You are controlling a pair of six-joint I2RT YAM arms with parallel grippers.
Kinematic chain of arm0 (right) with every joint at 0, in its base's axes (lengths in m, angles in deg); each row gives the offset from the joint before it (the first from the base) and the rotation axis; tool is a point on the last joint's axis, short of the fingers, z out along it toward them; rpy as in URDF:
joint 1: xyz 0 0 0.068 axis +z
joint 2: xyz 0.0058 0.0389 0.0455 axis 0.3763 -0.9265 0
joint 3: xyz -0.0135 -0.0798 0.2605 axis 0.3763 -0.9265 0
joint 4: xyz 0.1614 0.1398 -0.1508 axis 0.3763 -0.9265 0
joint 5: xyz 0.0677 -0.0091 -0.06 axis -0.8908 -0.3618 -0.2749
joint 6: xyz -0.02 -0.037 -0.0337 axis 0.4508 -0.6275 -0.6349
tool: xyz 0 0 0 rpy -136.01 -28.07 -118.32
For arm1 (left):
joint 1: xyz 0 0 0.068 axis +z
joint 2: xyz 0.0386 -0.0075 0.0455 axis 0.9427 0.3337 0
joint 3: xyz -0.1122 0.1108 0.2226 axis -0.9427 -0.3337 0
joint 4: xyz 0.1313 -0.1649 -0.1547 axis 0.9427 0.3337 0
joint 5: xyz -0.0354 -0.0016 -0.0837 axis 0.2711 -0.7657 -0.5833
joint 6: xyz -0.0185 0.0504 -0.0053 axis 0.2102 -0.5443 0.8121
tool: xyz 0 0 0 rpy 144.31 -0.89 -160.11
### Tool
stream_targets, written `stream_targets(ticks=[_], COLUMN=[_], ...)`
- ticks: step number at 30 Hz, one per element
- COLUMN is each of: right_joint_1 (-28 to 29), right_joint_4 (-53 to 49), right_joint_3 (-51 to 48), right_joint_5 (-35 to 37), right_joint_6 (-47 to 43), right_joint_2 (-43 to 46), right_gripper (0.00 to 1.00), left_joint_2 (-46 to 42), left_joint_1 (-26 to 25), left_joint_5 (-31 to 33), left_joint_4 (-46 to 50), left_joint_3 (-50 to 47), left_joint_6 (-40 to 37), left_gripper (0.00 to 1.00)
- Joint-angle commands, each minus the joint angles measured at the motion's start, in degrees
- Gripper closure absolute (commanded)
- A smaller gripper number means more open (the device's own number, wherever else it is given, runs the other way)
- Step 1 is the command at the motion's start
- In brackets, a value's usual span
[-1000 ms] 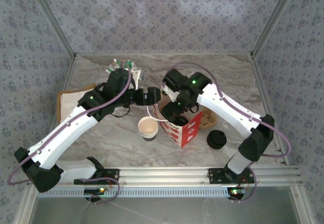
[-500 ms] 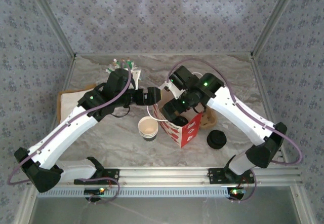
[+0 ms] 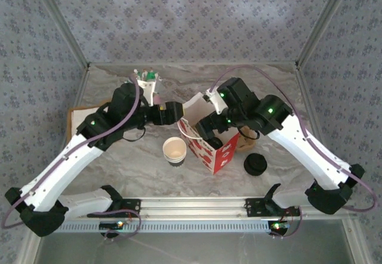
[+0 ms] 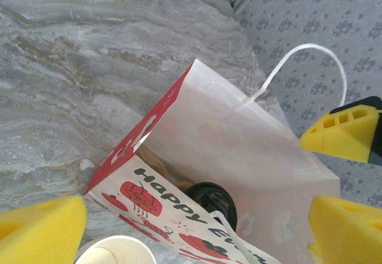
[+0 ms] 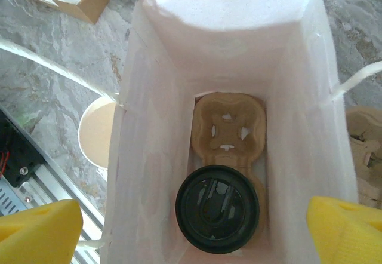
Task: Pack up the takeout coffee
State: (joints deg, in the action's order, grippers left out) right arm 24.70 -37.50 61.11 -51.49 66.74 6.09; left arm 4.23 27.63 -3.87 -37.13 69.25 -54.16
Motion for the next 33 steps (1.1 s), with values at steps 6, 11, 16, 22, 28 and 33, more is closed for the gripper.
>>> stream_targets(ticks=[6, 11, 16, 22, 28, 33], right_joint_1=[0.0, -0.1, -0.5, -1.4, -2.9, -4.8], right_joint_4=[5.1, 7.1, 9.9, 11.7, 12.7, 12.0], right_joint_3=[-4.9, -8.0, -12.8, -16.4, -20.0, -21.8], right_joint_5=[0.4, 1.4, 2.2, 3.1, 4.3, 4.3], right_joint_6=[0.9, 0.5, -0.6, -0.6, 0.4, 1.3], right_joint_2=[7.2, 11.6, 17.3, 22.9, 28.9, 32.1], right_gripper=[0.02, 0.02, 0.01, 0.0, 0.0, 0.0], left_joint_2=[-7.4, -11.9, -16.0, -20.6, -25.5, -28.0], left_joint_1=[-0.4, -0.4, -0.4, -0.4, -0.4, -0.4], left_joint_5=[1.6, 2.2, 3.5, 5.0, 7.2, 9.7], left_joint_4=[-4.5, -6.4, -7.1, -7.6, -5.3, -0.4], left_joint_3=[-3.9, -7.3, -10.3, -12.6, -14.3, -15.5], left_joint_6=[-0.9, -1.1, -1.3, -1.4, -0.4, 0.7], left_gripper=[0.03, 0.02, 0.01, 0.01, 0.0, 0.01])
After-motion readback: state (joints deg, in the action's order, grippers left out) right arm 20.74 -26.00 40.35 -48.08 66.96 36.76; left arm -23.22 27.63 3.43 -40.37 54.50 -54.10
